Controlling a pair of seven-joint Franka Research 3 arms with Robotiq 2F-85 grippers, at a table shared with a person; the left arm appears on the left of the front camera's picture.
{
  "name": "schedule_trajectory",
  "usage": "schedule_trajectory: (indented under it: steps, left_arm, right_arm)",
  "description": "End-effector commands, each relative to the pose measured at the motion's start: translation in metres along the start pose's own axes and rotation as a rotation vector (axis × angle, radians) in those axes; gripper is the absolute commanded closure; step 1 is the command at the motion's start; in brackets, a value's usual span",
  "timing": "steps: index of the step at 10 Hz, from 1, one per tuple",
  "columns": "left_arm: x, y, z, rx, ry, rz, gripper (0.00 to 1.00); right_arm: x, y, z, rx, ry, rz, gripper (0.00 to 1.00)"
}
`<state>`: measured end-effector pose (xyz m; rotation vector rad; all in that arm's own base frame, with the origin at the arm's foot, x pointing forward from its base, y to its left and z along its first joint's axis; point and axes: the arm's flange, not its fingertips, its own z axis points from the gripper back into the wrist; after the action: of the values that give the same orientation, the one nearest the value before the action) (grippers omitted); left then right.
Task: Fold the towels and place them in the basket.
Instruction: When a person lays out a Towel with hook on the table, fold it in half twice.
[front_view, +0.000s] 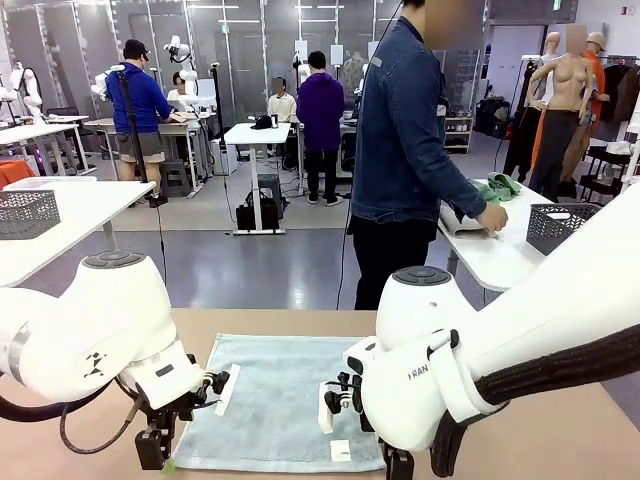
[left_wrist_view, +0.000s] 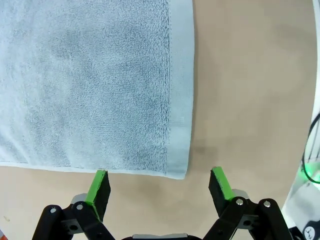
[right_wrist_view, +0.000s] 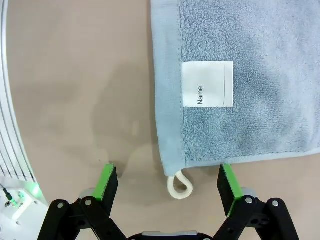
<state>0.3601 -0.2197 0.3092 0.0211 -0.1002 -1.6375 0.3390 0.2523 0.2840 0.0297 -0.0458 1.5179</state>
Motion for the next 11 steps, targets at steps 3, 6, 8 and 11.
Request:
schedule_trajectory:
  steps: [3,6,8,11]
  left_arm:
    - [-0.009,-0.023,-0.018,0.008,0.016,0.013,0.00]
    - [-0.009,-0.024,-0.022,0.004,0.010,0.008,0.00]
    - [-0.007,-0.024,-0.023,0.003,0.009,0.007,0.00]
    - [-0.005,-0.021,-0.024,0.004,0.003,0.001,0.00]
  right_arm:
    - [0.015,0.001,-0.013,-0.034,0.017,-0.040,0.00]
    - [0.022,0.004,-0.012,-0.047,0.030,-0.018,0.00]
    - [0.028,0.006,-0.010,-0.052,0.036,-0.007,0.00]
    - [0.031,0.007,-0.006,-0.053,0.030,0.002,0.00]
